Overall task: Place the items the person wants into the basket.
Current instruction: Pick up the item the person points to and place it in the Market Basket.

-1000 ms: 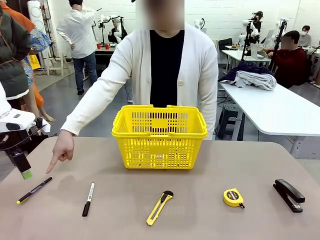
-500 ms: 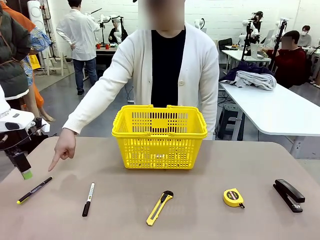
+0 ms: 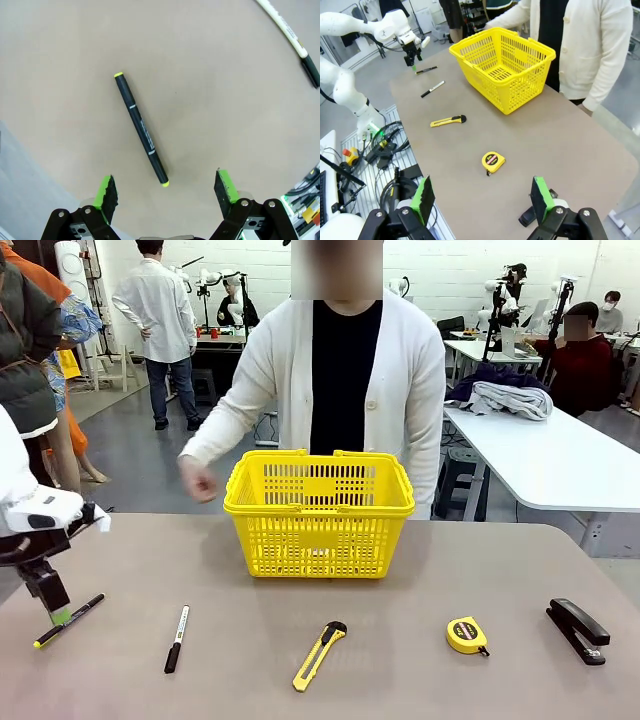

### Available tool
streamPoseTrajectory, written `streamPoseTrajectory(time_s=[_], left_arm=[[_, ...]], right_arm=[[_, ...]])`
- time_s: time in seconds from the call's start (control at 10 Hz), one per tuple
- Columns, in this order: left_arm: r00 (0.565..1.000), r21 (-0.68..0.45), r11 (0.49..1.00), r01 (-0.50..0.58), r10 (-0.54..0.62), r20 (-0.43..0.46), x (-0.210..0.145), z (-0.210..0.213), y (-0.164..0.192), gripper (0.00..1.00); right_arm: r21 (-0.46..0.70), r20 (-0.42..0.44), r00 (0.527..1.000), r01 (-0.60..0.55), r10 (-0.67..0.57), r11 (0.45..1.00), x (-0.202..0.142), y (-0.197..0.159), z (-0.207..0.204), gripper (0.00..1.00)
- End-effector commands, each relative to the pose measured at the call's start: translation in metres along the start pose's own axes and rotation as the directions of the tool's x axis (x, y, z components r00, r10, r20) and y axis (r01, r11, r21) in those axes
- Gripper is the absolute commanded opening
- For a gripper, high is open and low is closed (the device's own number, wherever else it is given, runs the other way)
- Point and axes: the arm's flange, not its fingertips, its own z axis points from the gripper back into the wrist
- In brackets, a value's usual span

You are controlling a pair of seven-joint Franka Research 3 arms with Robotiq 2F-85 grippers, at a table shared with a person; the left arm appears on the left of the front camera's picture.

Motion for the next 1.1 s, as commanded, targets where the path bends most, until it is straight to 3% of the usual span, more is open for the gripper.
streamPoseTrajectory(time_s=[0.0,0.6,1.0], left_arm=[[0.998,0.051,0.997,-0.053,0.055,-0.042,0.011,-0.018,-0.010,1.00],[0.991,0.067,0.989,-0.130,0.128,0.036,0.015,-0.044,-0.006,1.00],[0.991,0.091,0.987,-0.131,0.128,0.040,0.020,-0.052,0.002,1.00]], right_arm=[[0.014,0.024,1.000,-0.014,0.014,1.000,0.000,-0.002,0.000,1.00],[0.014,0.024,1.000,-0.014,0.014,1.000,0.000,-0.002,0.000,1.00],[0.014,0.024,1.000,-0.014,0.014,1.000,0.000,-0.002,0.000,1.00]])
